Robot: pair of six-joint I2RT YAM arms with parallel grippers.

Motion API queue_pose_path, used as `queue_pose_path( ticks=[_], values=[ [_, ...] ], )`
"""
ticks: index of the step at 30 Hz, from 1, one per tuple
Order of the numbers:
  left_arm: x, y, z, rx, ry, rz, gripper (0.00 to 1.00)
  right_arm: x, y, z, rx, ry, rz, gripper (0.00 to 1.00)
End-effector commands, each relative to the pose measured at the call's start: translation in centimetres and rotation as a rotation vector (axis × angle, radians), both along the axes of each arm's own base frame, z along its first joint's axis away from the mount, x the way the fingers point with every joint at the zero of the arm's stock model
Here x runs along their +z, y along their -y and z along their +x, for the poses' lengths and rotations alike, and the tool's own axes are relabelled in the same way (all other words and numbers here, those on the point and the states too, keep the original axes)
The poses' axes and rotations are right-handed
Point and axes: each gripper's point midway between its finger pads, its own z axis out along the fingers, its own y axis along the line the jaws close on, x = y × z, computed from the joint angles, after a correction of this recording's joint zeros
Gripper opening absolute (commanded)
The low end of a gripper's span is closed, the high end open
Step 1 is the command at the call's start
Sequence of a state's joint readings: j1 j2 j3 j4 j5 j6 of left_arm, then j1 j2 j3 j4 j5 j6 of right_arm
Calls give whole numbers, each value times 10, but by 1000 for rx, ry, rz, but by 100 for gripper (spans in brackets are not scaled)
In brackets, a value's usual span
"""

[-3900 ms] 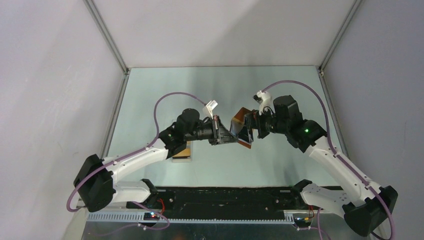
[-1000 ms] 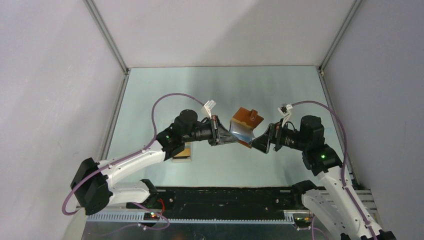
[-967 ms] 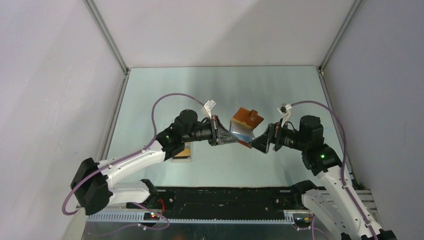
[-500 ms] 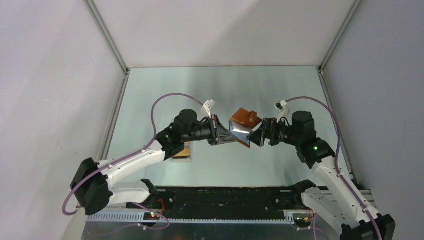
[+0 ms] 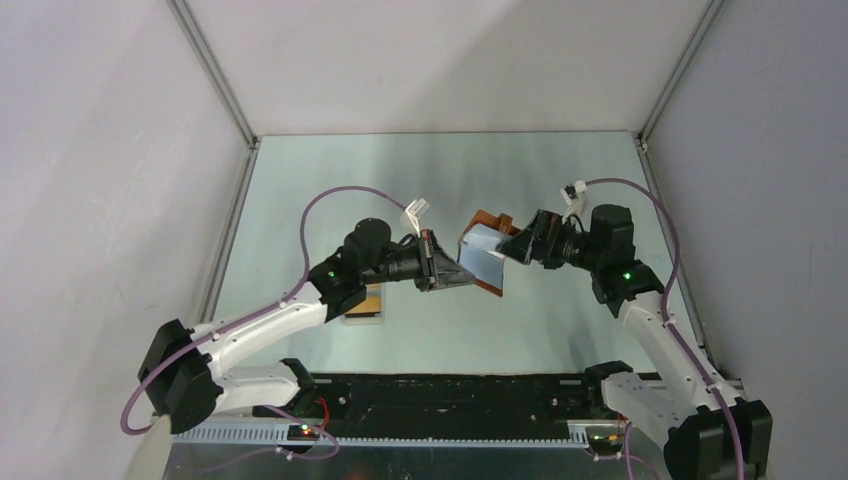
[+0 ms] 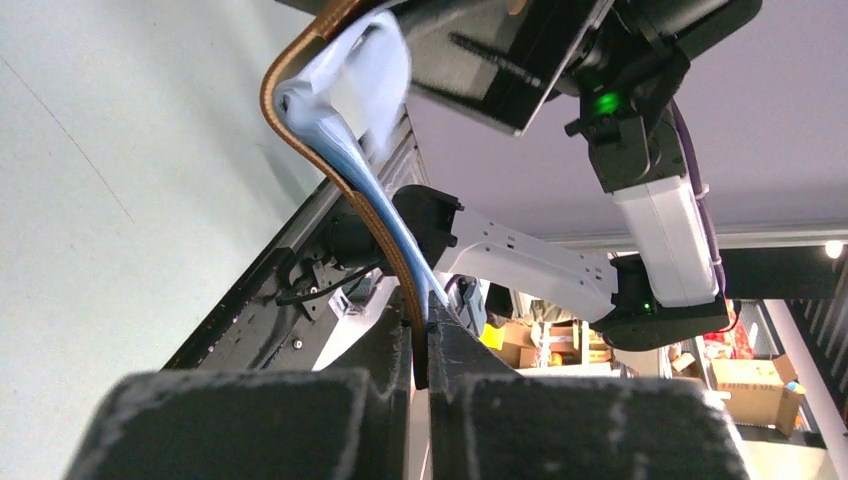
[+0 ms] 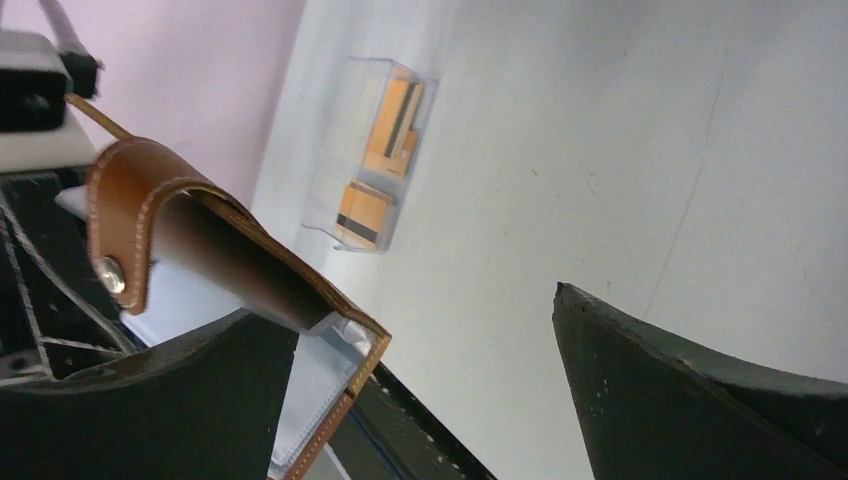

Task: Put the credit cards into the card holder
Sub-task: Open the card holder.

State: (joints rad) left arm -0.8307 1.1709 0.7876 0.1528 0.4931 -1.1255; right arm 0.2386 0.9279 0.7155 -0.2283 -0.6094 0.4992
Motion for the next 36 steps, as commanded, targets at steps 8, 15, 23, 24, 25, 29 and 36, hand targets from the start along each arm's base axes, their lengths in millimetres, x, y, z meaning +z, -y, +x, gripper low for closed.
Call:
queue_pose_path(
  ticks=[8,15,23,24,25,29,36],
  values=[
    [46,-1,-9,-49,108,-101,0,60,-13,9,101,102,224,99],
    [52,-1,-8,-43,130,-110,0,68,-24,2,195,76,316,64],
    [48,-1,-4,-28,122,-101,0,68,-22,-8,220,112,282,83],
    [48,0,-4,-27,121,-101,0,66,-21,-9,216,114,272,87],
    [49,0,-4,-28,121,-101,0,66,-20,-8,209,120,268,87],
    [51,2,-4,-43,126,-105,0,53,-23,-5,210,102,236,81],
    [52,1,-6,-49,134,-105,0,45,-38,-4,262,97,235,66]
  ],
)
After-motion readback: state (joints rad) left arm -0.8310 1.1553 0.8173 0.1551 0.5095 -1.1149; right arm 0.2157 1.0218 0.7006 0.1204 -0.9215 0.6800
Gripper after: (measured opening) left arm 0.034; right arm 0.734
